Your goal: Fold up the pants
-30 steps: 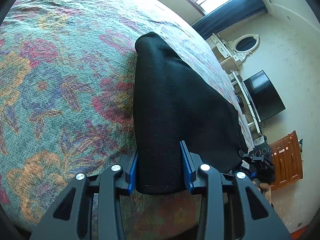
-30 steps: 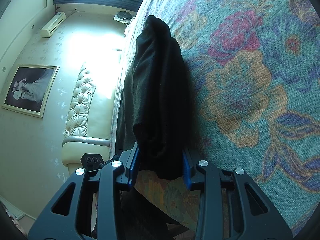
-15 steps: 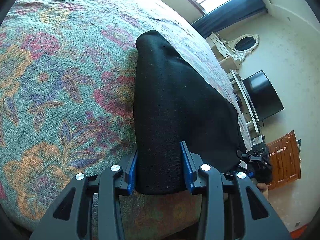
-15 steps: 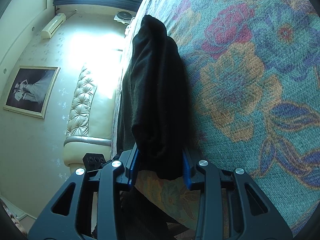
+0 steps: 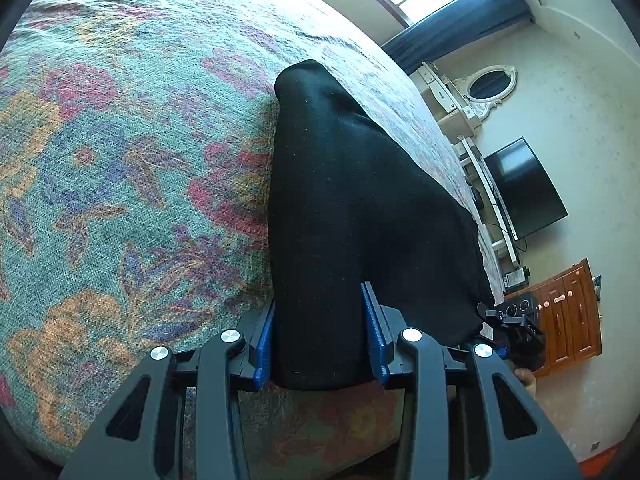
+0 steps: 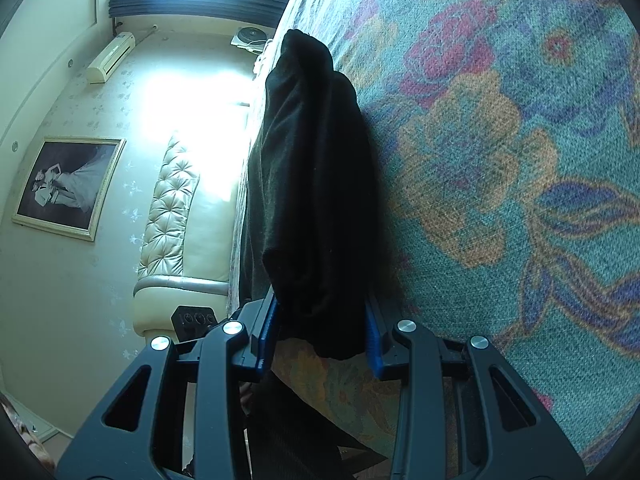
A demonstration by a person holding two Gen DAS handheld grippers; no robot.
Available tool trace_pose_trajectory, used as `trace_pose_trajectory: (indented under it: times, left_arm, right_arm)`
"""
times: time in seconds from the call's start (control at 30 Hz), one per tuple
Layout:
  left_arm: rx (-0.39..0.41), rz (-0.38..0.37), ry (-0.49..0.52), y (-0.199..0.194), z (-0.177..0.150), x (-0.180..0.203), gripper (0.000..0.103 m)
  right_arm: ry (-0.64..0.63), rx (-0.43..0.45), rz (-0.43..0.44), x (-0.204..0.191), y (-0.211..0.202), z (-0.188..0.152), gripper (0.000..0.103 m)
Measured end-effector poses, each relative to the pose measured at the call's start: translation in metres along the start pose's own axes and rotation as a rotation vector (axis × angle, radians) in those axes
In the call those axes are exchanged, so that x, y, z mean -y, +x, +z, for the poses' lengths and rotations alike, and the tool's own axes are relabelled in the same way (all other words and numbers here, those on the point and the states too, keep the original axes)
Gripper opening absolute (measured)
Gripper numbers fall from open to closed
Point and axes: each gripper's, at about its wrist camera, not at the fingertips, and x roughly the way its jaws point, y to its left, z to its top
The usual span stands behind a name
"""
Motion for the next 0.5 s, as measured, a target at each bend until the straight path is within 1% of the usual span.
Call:
trace_pose_trajectory:
  times: [0.2, 0.33, 0.4, 0.43, 0.5]
  left_arm:
    - [-0.004, -0.004, 0.002, 0.001, -0.001, -0.001, 0.041]
    - [-0.005, -0.012, -0.005, 0.002, -0.002, -0.001, 0.046]
    - [-0.005, -0.028, -0.019, 0.002, -0.002, -0.002, 0.050]
    - [-0.005, -0.037, -0.025, 0.002, -0.002, -0.002, 0.054]
    - [-0.012, -0.064, -0.028, 0.000, 0.000, -0.002, 0.060]
  right_arm:
    - [0.003, -0.001, 0.007, 0.002, 0.000, 0.001, 0.035]
    - [0.006, -0.002, 0.014, 0.006, -0.004, 0.004, 0.038]
    - [0.004, -0.006, 0.021, 0.005, -0.005, 0.006, 0.044]
    - [0.006, -0.009, 0.027, 0.004, -0.006, 0.007, 0.046]
    - [0.003, -0.003, 0.024, 0.000, -0.012, 0.011, 0.057]
